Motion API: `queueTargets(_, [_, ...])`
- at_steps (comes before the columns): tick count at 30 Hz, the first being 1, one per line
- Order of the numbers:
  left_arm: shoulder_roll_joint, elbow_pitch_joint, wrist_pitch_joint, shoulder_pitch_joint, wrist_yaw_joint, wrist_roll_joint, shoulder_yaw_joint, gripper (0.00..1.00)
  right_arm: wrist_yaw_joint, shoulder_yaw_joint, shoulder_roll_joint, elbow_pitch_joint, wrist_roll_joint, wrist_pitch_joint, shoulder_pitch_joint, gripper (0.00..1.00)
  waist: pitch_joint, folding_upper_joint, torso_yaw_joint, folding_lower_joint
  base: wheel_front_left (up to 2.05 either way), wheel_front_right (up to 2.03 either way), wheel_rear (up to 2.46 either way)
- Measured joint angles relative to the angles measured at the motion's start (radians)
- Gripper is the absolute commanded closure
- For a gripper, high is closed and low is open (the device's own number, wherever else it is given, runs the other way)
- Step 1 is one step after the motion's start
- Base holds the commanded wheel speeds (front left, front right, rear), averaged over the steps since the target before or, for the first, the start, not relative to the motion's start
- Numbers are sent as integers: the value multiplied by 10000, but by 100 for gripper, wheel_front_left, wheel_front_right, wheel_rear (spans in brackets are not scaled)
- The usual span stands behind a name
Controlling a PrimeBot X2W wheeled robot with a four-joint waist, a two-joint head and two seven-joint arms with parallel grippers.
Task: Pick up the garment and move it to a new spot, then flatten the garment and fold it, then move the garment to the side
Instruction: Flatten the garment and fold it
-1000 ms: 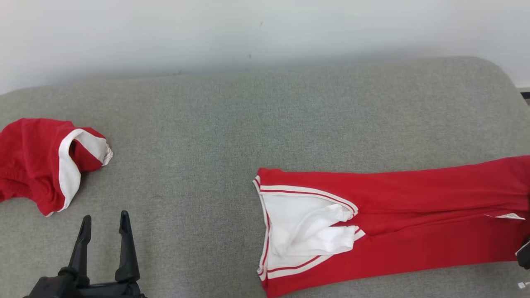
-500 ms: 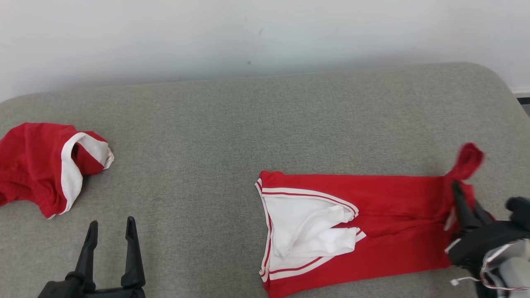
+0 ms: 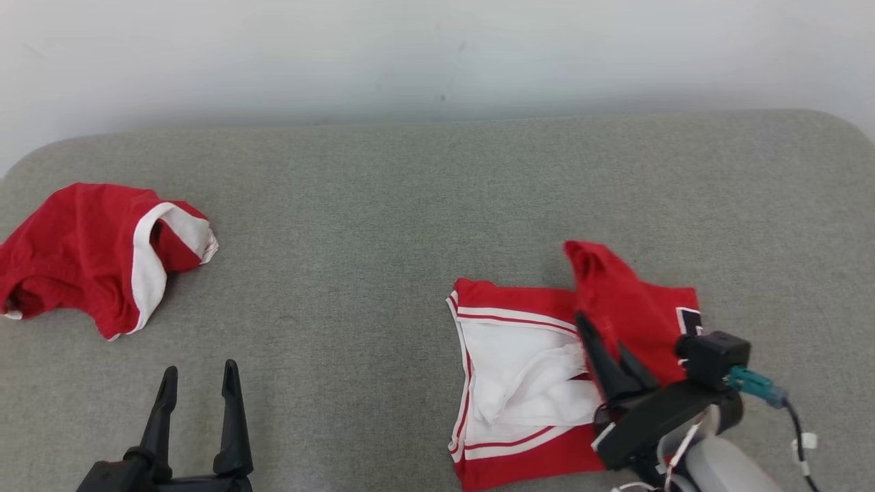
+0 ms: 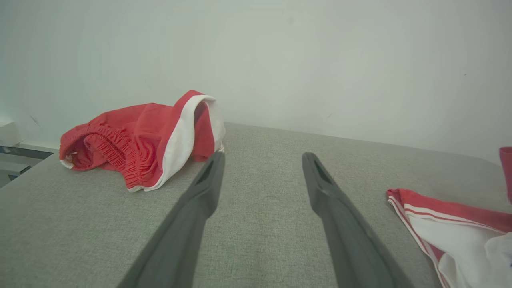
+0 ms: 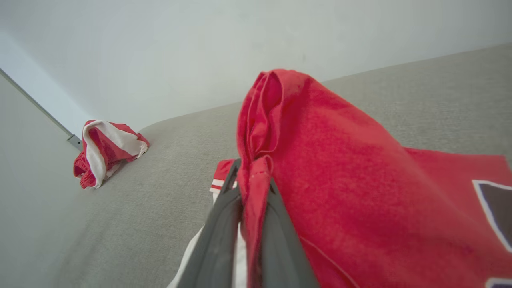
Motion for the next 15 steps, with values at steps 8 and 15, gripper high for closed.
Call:
queueTargets(8, [0,86,-2,-47,13,-50,-117,0,0,464,1022,-38,-286,234,50,100,3,0,369,0,0,0,0])
queueTargets(15, [0,188,0,-140,48,-88,-188,0,0,830,1703,525,-393,244,-51,62,36,0,613,0,0,0,0])
